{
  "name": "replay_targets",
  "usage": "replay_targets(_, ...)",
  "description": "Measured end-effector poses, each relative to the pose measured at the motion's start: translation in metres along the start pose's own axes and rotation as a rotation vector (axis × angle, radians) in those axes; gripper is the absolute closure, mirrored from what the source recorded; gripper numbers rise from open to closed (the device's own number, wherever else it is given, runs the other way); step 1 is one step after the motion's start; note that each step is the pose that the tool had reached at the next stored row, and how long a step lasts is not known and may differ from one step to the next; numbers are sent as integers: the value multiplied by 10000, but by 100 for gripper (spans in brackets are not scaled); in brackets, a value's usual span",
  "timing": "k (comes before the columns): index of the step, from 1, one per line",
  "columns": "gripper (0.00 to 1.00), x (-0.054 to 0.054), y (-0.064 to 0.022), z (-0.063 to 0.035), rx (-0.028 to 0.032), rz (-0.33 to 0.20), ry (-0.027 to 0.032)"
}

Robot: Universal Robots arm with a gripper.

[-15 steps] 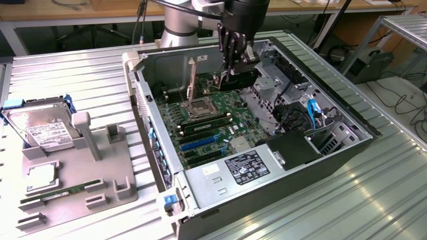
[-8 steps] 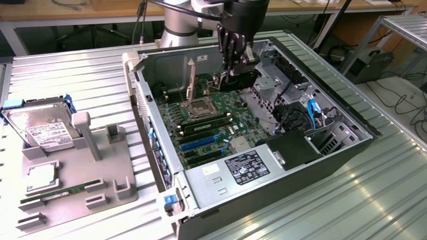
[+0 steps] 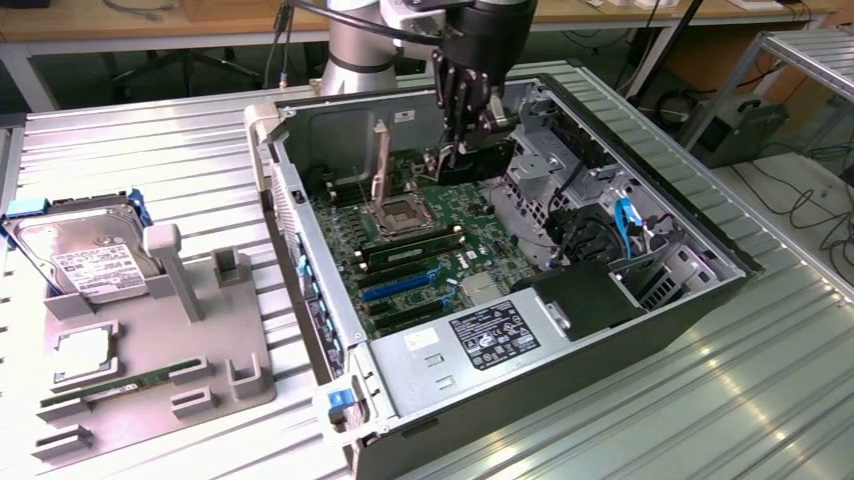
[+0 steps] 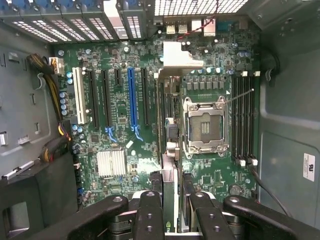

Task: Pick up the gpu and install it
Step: 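Insert the gpu into the slot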

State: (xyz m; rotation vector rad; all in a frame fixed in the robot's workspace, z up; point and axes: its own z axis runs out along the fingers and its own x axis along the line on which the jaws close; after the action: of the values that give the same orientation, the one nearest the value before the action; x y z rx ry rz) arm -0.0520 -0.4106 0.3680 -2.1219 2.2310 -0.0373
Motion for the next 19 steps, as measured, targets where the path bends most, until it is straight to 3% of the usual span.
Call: replay_targets(19,74,26,34,33,0,0,0)
